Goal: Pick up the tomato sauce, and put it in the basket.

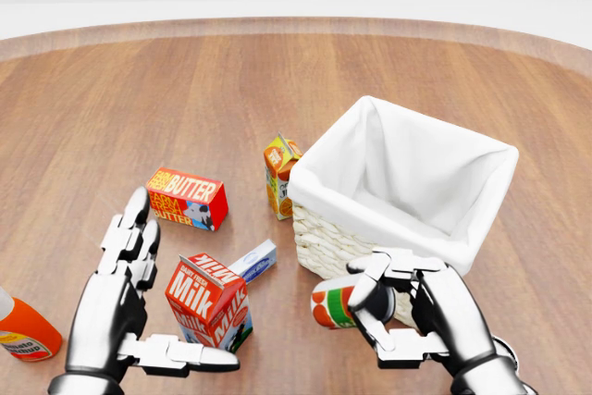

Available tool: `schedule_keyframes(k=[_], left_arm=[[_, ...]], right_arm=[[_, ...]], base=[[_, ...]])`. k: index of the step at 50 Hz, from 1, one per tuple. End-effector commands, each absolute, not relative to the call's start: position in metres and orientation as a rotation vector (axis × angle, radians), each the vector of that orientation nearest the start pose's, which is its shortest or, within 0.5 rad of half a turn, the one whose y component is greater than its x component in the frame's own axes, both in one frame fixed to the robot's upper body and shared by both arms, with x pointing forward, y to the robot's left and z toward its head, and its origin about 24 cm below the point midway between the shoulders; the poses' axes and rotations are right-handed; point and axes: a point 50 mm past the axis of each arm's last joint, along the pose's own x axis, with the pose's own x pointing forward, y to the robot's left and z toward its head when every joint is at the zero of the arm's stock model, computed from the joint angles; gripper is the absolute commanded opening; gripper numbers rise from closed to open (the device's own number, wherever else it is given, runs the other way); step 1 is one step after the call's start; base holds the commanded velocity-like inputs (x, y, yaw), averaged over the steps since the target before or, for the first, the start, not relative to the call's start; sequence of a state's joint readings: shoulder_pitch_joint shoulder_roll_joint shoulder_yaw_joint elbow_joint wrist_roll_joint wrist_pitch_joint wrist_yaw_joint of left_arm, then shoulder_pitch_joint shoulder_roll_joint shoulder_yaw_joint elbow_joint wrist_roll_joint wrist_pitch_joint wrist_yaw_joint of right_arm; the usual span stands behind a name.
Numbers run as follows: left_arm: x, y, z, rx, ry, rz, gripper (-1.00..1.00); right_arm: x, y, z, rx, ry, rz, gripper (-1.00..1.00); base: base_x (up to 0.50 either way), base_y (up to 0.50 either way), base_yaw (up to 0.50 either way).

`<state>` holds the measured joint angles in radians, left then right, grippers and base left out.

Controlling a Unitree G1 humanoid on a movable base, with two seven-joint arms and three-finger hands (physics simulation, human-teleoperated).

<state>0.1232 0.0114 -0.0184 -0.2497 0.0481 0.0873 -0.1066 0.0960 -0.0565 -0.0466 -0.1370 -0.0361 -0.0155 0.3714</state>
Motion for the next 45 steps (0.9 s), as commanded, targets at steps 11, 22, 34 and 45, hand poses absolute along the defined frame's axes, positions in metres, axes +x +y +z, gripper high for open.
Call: schedule_keyframes(k=[11,22,34,45], left_arm=[[0.23,0.148,0.061,0.063,-0.03,-0.089,1.0],[0.23,0.148,0.062,0.061,-0.036,-0.088,1.0],[0.23,0.148,0.06,0.062,-0.029,-0.088,1.0],[0.23,0.148,0.06,0.062,-0.03,-0.089,1.0]], right_arm=[[0.239,-0.163,0.103,-0.138,-0.194,0.276,-0.58],[0.247,-0.167,0.128,-0.161,-0.3,0.258,-0.61],[0.255,-0.174,0.15,-0.179,-0.384,0.226,-0.67],[0.272,-0.183,0.172,-0.203,-0.449,0.175,-0.73]], base=[[0.0,0.0,0.0],[0.0,0.0,0.0],[0.0,0.0,0.0],[0.0,0.0,0.0]])
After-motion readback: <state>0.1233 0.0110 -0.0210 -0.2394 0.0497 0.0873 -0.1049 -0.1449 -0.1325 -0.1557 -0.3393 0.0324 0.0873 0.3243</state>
